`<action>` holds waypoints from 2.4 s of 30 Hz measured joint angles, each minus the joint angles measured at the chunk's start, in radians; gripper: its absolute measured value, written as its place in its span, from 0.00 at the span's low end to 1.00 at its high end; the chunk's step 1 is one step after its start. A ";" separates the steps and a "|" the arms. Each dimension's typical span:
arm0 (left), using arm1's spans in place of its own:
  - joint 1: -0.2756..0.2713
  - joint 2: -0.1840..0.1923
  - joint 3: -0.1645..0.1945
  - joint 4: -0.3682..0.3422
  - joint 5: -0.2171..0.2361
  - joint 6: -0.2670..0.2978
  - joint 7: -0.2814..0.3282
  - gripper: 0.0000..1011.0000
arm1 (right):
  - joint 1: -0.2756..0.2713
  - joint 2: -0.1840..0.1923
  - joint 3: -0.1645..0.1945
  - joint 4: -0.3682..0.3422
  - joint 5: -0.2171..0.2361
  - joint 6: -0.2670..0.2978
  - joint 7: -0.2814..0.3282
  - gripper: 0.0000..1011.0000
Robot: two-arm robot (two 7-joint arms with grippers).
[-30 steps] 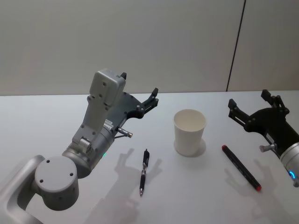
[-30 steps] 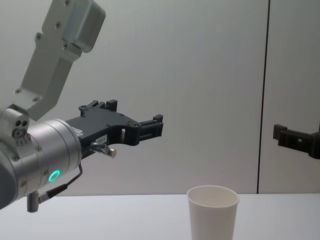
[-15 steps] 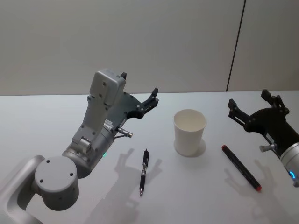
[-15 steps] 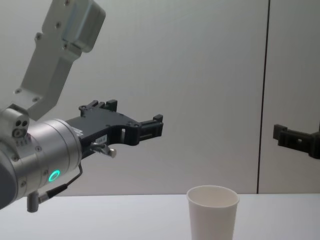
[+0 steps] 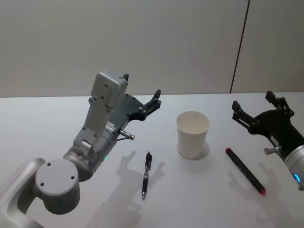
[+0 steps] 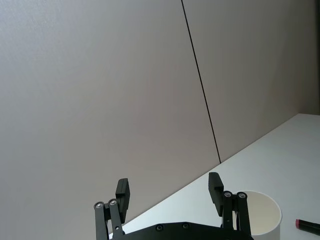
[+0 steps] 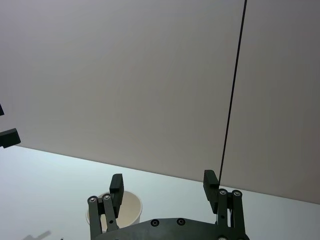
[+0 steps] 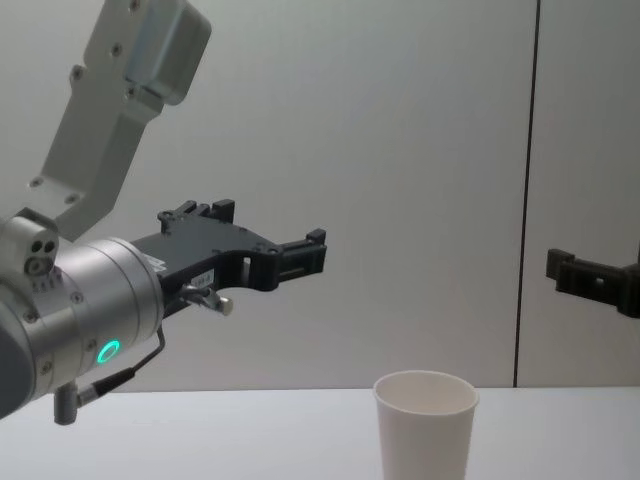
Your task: Place the pen into the pen holder.
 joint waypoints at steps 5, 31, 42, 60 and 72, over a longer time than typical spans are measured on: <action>0.000 0.000 0.000 0.000 0.000 0.000 0.000 0.99 | 0.000 0.000 0.000 0.000 0.000 0.000 0.000 0.99; 0.000 0.000 0.000 0.000 0.000 0.000 0.000 0.99 | 0.060 -0.060 -0.020 0.068 -0.082 0.164 -0.064 0.99; 0.000 0.000 0.000 0.000 0.000 0.000 0.000 0.99 | 0.100 -0.089 -0.026 0.116 -0.119 0.273 -0.086 0.99; 0.000 0.000 0.000 0.000 0.000 0.000 0.000 0.99 | 0.157 -0.124 -0.037 0.200 -0.180 0.456 -0.064 0.99; 0.000 0.000 0.000 0.000 0.000 0.000 0.000 0.99 | 0.187 -0.138 -0.037 0.272 -0.198 0.524 -0.034 0.99</action>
